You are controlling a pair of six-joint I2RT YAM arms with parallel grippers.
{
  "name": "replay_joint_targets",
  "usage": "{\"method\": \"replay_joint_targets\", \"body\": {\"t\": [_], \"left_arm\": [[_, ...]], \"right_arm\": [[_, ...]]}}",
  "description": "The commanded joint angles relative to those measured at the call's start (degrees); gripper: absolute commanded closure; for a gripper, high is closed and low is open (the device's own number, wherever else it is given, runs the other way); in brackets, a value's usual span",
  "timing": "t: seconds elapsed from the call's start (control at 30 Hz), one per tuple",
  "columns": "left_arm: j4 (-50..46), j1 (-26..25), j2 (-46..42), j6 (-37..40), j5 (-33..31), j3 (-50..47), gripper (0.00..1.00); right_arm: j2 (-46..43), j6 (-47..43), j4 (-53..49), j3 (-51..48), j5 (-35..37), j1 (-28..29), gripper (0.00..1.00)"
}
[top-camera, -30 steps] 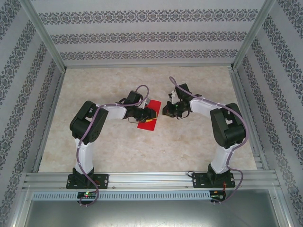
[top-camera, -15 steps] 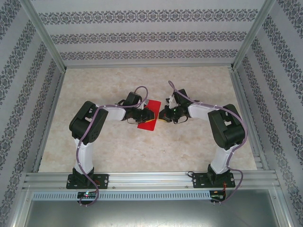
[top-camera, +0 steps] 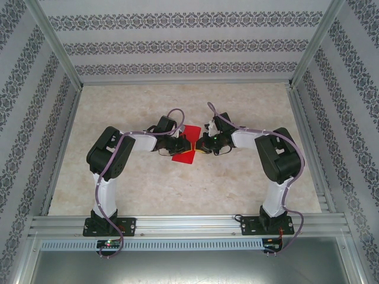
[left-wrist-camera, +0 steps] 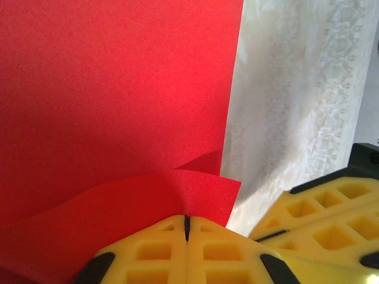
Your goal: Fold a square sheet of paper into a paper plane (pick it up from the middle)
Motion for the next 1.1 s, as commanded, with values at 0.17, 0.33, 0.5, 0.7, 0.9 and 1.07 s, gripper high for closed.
{"method": "replay_joint_targets", "body": {"t": [0.17,0.33,0.5,0.7,0.9,1.07], "left_arm": [[-1.4,0.4,-0.4,0.5,-0.6,-1.5,0.95],[-1.6,0.6,-1.0,0.7,-0.3,-1.4,0.95],[-1.9,0.7,-1.8,0.5,0.2,-1.2,0.95],[-1.5,0.8,-3.3,-0.2,1.0,-1.0,0.95],[-2.7,1.4,-5.0,0.2,0.9,-0.1,0.95],[-4.5,2.1,-3.9,1.5,0.7,1.7,0.95]], "right_arm": [[3.9,-0.4,-0.1,4.3,0.5,1.1,1.00],[5.8,-3.1,-3.5,6.4,3.2,1.1,1.00],[7.0,-5.5,-6.8,7.4,6.4,1.2,1.00],[8.4,-7.5,-9.1,8.2,8.3,1.3,1.00],[9.2,-10.0,-12.6,9.3,11.1,1.6,1.00],[9.6,-10.9,-13.5,9.5,11.8,1.9,1.00]]}}
